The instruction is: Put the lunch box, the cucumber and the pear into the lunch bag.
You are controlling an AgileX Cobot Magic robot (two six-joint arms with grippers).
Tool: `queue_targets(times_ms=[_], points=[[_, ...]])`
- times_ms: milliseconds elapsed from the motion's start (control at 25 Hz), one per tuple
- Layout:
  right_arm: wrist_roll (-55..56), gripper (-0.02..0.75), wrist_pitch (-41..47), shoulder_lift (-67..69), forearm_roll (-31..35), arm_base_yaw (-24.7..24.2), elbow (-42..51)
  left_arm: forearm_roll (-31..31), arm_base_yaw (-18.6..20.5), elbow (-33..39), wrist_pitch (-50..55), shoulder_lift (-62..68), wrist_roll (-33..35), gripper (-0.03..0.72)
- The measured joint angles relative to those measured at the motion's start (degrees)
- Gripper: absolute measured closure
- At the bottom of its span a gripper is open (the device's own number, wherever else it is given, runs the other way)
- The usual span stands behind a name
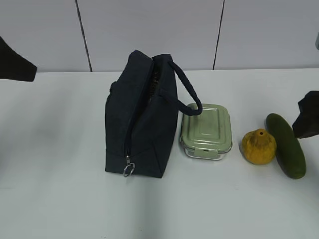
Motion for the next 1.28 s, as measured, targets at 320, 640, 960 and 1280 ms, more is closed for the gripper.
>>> queue_targets(times_ms=[320, 640, 960, 1280], points=[[-0.4, 0.167, 2.8, 2.4, -0.5, -3.1, -3.0, 17.5, -12.3, -0.5, -4.4, 3.4, -17.3, 0.291], [-10.2, 0.167, 0.6, 11.4, 10.3, -12.2, -6.6, 23.1, -17.0, -8.8, -3.9, 12.5, -26.3, 0.291], [-10.7, 0.167, -0.5, 21.2, 8.6, -13.4, -10.5, 25.8, -17.5, -14.7, -4.4, 18.1, -29.2, 0.291], [-10.7, 0.167, -3.8, 21.5, 7.0, -13.4, -11.5, 22.0, -17.6, -14.8, -7.2, 18.1, -27.6, 0.307]])
